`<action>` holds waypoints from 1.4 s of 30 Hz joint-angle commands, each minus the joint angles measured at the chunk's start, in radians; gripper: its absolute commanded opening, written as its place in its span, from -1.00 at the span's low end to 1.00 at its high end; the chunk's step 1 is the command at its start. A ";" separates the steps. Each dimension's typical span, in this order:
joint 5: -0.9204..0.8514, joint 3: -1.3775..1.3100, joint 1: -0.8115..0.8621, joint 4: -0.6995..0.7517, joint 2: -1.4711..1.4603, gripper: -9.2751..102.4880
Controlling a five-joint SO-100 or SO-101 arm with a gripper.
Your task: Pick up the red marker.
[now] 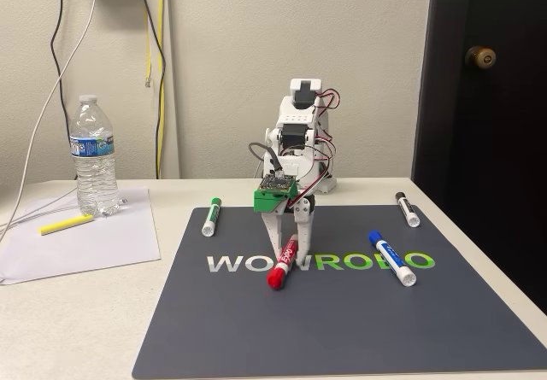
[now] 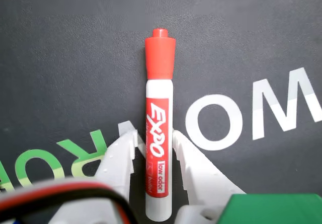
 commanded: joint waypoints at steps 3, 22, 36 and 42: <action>0.009 -0.035 -0.008 -0.035 0.009 -0.52; 0.011 -0.035 -0.008 -0.038 0.005 -0.76; 0.101 -0.037 -0.028 0.026 0.097 -0.75; 0.301 -0.037 -0.081 0.109 0.256 -0.75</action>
